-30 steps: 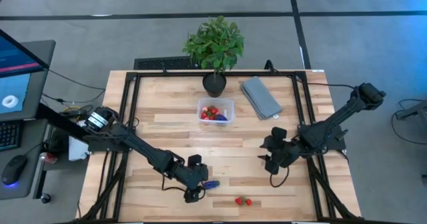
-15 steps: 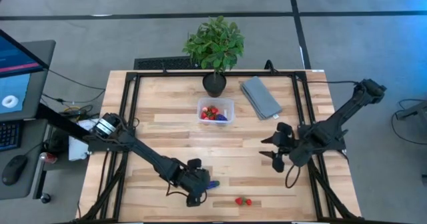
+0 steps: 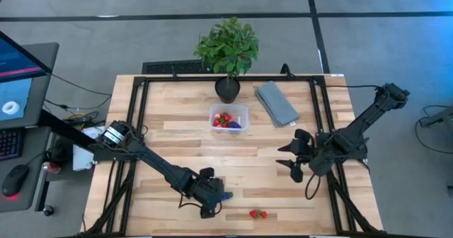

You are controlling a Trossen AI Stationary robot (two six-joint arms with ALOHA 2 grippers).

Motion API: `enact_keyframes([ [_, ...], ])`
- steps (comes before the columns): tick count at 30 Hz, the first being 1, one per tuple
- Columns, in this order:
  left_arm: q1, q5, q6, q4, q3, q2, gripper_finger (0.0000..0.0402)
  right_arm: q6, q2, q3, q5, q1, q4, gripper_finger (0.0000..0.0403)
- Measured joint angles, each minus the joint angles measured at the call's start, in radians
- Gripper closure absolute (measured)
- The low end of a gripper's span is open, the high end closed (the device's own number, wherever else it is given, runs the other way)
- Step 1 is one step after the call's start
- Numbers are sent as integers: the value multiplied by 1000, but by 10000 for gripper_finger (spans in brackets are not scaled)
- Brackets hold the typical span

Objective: Pick and placing Produce into tupperware
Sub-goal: Put the eggplant into the transparent bin

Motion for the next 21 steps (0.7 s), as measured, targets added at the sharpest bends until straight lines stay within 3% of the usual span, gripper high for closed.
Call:
enact_keyframes([
  [21,29,61,61,72,9,41,194,-13,0,0,-1,0,-33,159],
])
